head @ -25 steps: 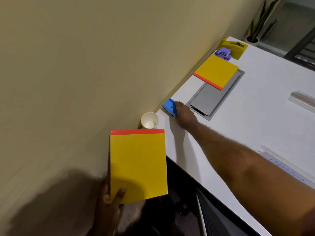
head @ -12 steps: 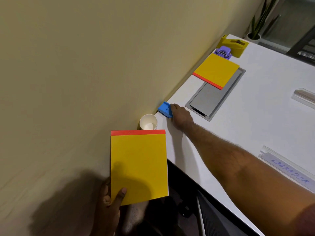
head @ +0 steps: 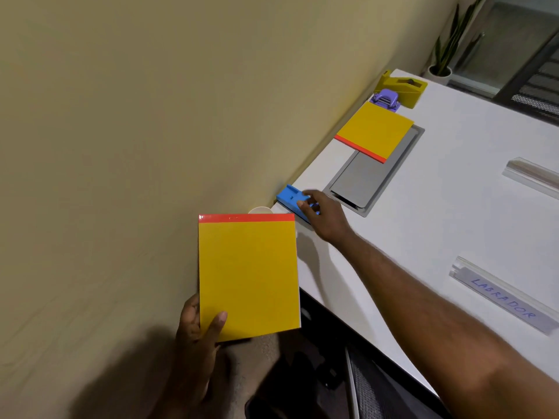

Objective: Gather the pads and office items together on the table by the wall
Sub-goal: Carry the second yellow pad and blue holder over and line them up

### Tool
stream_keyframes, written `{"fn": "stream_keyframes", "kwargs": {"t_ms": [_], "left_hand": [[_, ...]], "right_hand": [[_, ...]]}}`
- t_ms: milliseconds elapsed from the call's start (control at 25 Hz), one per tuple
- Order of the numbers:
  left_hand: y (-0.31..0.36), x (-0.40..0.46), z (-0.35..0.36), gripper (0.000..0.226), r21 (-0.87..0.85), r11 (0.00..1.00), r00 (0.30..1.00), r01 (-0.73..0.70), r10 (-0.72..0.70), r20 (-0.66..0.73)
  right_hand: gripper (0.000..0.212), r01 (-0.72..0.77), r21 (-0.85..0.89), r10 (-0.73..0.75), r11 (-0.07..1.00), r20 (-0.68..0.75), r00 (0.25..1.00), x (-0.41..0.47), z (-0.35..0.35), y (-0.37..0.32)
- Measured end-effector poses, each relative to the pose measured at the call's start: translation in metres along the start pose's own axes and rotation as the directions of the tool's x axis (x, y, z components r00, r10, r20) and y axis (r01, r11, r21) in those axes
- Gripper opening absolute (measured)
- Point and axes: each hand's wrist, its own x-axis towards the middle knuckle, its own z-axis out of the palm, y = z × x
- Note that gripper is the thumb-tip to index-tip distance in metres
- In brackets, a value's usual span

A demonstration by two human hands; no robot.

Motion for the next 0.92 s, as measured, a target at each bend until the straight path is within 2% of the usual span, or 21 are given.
{"fn": "stream_keyframes", "kwargs": {"t_ms": [40, 120, 160, 240, 400, 480, 560, 640, 800, 920], "left_hand": [[0.007, 0.003, 0.003, 0.044, 0.013, 1.000, 0.999, 0.003, -0.004, 0.036], [0.017, 0.014, 0.009, 0.044, 0.035, 0.999, 0.996, -0.014, 0.010, 0.093], [0.023, 0.018, 0.013, 0.046, 0.040, 0.999, 0.994, -0.017, 0.012, 0.106], [0.033, 0.027, 0.025, 0.045, 0.016, 1.000, 0.992, -0.006, 0.005, 0.122], [0.057, 0.038, 0.066, 0.045, -0.026, 0.997, 0.965, -0.072, 0.077, 0.252], [0.065, 0.046, 0.086, 0.043, -0.012, 0.993, 0.936, -0.117, 0.114, 0.333], [0.068, 0.055, 0.103, 0.045, 0.036, 0.988, 0.908, -0.151, 0.124, 0.400], [0.057, 0.064, 0.111, 0.051, 0.173, 0.962, 0.904, -0.209, 0.123, 0.409], [0.011, 0.076, 0.113, 0.060, 0.520, 0.771, 0.889, -0.366, 0.125, 0.440], [-0.009, 0.075, 0.122, 0.071, 0.659, 0.637, 0.889, -0.400, 0.095, 0.447]], "right_hand": [[0.038, -0.060, 0.170, 0.046, 0.984, 0.082, 0.996, -0.016, -0.005, -0.008], [0.050, -0.227, 0.397, 0.101, 0.889, 0.313, 0.944, -0.044, -0.016, -0.022], [0.055, -0.285, 0.446, 0.101, 0.849, 0.392, 0.914, -0.055, -0.023, -0.024], [0.057, -0.307, 0.481, 0.078, 0.822, 0.438, 0.896, -0.069, -0.035, -0.026], [0.035, -0.222, 0.584, 0.013, 0.781, 0.340, 0.940, -0.081, -0.063, -0.014], [0.034, -0.181, 0.623, 0.015, 0.761, 0.261, 0.965, -0.083, -0.079, -0.007], [0.034, -0.161, 0.638, 0.066, 0.753, 0.169, 0.983, -0.080, -0.094, 0.007], [0.033, -0.184, 0.668, 0.154, 0.721, 0.104, 0.983, -0.072, -0.105, 0.023], [0.030, -0.225, 0.709, 0.331, 0.668, -0.014, 0.943, -0.042, -0.118, 0.049], [0.026, -0.258, 0.727, 0.430, 0.636, -0.056, 0.901, -0.012, -0.112, 0.065]]}}
